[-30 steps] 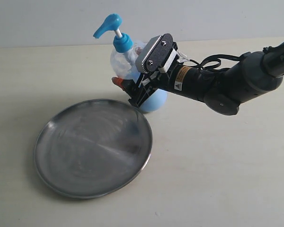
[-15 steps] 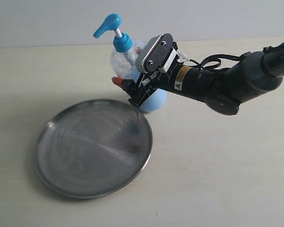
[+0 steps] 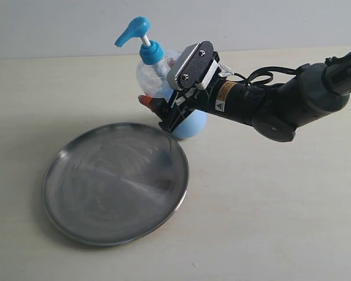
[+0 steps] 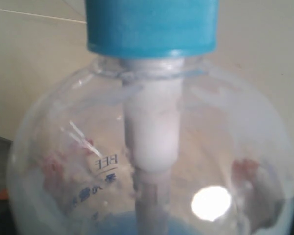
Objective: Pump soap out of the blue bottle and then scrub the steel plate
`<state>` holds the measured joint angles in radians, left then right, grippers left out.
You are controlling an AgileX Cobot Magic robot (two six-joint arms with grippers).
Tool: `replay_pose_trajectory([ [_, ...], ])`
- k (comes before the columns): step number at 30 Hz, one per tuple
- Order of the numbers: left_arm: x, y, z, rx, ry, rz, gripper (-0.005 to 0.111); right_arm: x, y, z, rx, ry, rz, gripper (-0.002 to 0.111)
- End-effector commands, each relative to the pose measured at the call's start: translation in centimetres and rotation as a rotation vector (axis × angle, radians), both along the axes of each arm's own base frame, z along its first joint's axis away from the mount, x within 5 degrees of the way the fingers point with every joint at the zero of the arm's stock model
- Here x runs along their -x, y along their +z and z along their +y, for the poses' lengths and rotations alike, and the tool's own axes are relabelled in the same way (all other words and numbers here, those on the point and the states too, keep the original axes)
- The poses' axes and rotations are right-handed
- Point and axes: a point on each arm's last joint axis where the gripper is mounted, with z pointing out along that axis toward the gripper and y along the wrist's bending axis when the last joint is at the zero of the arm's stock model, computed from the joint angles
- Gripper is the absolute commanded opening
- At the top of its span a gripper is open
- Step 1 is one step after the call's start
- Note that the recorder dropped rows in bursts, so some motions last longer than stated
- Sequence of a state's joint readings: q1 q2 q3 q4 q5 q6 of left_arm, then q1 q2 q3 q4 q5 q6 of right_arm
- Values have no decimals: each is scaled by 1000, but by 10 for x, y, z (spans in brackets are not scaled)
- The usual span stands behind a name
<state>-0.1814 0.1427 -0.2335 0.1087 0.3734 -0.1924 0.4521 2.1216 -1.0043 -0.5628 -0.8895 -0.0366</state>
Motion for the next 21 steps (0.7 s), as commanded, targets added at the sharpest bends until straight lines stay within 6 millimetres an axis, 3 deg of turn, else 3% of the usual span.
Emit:
replay_pose_trajectory([
  [1,-8,15,-1,-6,2,19,0,-2,11,2,-26,6,-40,0],
  [21,-55,94,-9,-20,5,21,0,-2,11,2,-28,4,-39,0],
])
